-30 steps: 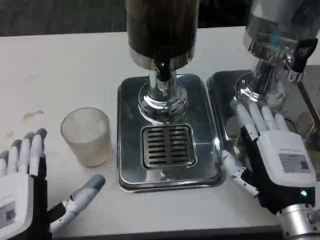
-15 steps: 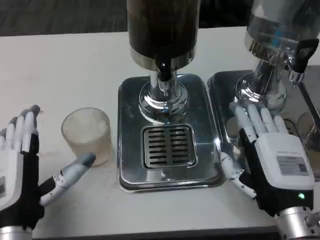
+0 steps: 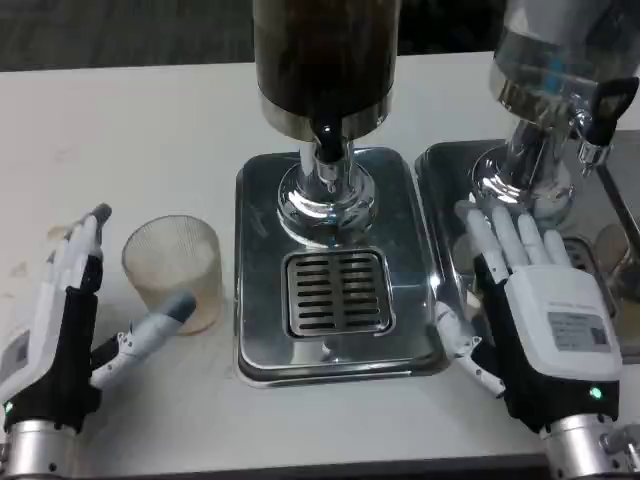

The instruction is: Grasp the cup under the faucet to collect the drink, then remove the cup.

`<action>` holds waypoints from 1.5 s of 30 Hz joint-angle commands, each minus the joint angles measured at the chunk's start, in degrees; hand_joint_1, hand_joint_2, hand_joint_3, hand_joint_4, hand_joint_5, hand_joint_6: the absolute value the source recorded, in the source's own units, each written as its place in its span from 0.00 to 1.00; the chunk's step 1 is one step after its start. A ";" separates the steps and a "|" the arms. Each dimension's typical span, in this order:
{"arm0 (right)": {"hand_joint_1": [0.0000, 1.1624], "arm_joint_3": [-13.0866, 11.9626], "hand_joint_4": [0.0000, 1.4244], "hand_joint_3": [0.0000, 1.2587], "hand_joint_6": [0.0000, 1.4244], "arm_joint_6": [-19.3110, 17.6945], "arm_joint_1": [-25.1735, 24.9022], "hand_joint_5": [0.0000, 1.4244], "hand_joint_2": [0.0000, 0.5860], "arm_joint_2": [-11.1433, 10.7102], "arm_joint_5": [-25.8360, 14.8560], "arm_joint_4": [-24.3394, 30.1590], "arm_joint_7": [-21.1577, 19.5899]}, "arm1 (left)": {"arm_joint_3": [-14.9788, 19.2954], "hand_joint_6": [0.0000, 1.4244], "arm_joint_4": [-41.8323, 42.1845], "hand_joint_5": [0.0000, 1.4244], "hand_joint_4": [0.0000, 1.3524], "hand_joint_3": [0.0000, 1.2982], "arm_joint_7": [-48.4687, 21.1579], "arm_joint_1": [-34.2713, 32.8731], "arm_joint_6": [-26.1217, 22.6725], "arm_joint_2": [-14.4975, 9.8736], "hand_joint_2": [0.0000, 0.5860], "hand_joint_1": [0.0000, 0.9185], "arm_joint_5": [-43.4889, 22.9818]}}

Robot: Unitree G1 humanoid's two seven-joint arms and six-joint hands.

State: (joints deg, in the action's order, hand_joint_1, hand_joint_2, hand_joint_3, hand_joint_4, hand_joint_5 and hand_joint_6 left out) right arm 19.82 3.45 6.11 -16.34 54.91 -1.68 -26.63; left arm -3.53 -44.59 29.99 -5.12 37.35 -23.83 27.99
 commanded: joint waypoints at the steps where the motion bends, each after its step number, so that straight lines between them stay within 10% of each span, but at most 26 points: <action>1: 0.07 0.11 0.00 0.04 0.00 0.68 0.73 0.00 0.91 -0.28 0.84 1.38 -0.32 | -0.02 0.00 -4.63 0.00 0.00 0.00 0.53 -2.57 3.75 0.25 0.00 0.00 -1.72; 13: 0.08 0.85 0.00 0.04 0.00 0.87 -0.31 0.00 0.90 0.15 0.85 0.98 -0.68 | -2.31 0.00 -13.66 0.00 0.00 0.00 -1.04 -9.56 3.17 0.17 0.00 0.00 -1.37; 37: 0.09 1.81 0.00 0.04 0.00 2.19 2.12 0.00 0.87 -0.04 1.29 4.27 0.52 | -6.52 0.00 -20.94 0.00 0.00 0.00 -3.18 -15.33 4.14 2.12 0.03 0.34 -1.18; 45: 0.09 1.86 0.00 0.04 0.00 2.36 2.85 0.00 0.87 0.19 1.31 5.17 1.19 | -7.09 0.15 -21.23 0.16 0.04 0.01 -0.88 -14.64 5.26 2.34 0.06 0.43 -1.47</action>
State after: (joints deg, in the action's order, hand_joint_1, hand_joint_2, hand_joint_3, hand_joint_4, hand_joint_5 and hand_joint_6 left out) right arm 21.74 5.44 8.33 -16.21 55.91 2.65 -25.84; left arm -10.11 -65.61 28.26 -19.88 40.89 -22.00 26.33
